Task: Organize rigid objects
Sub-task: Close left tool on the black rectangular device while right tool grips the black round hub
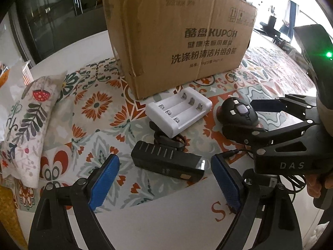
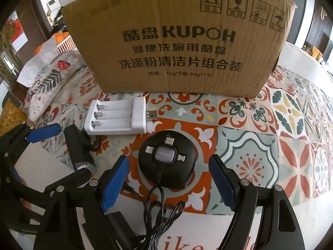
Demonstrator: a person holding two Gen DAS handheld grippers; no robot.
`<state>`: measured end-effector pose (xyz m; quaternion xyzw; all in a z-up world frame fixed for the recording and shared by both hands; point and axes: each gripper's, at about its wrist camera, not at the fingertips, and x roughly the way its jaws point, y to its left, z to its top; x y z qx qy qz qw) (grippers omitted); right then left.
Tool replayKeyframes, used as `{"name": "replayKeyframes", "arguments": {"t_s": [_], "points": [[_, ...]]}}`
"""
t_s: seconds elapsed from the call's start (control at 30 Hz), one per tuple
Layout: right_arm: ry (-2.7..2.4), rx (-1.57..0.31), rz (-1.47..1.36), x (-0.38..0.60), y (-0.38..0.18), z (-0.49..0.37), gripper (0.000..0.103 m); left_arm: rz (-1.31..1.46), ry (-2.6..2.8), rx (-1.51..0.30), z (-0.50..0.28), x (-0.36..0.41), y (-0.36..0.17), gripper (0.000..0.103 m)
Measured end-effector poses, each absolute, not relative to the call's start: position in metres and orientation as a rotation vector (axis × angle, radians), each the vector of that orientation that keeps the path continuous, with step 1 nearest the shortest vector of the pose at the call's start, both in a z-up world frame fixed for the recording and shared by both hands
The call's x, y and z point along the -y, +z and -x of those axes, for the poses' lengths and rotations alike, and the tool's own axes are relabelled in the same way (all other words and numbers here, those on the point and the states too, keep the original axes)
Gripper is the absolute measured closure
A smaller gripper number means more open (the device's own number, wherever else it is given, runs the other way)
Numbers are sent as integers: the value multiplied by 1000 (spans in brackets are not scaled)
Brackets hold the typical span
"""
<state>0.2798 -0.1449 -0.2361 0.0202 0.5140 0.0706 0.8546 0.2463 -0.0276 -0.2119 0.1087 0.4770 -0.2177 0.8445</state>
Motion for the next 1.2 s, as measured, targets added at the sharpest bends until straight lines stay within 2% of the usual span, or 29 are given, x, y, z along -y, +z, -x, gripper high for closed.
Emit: {"name": "replayKeyframes", "arguments": {"t_s": [0.17,0.23,0.3,0.43,0.67,0.7,0.73,0.8,0.93,1.2], "points": [[150,-1087,-42,142,-242,-284,24,-226,-466,-1016,-250,26,-217,20],[151,-1088,-42,138,-245,-288,26,-214,-475,-1023,-250,26,-217,29],[150,-1090,-47,139,-246,-288,30,-211,-470,-1023,-250,26,-218,29],[143,-1082,-38,142,-242,-284,46,-205,-464,-1025,-248,26,-217,29],[144,-1082,-56,150,-235,-275,46,-192,-450,-1012,-240,25,-208,30],[144,-1078,-57,150,-233,-273,46,-189,-448,-1006,-238,25,-205,32],[145,-1075,-57,151,-230,-271,46,-188,-448,-1002,-237,25,-203,47],[143,-1067,-56,152,-225,-268,46,-183,-438,-1006,-234,26,-197,62],[143,-1047,-60,154,-215,-262,46,-149,-447,-1004,-232,25,-193,71],[146,-1035,-53,154,-209,-258,46,-142,-452,-990,-232,24,-194,71]]}}
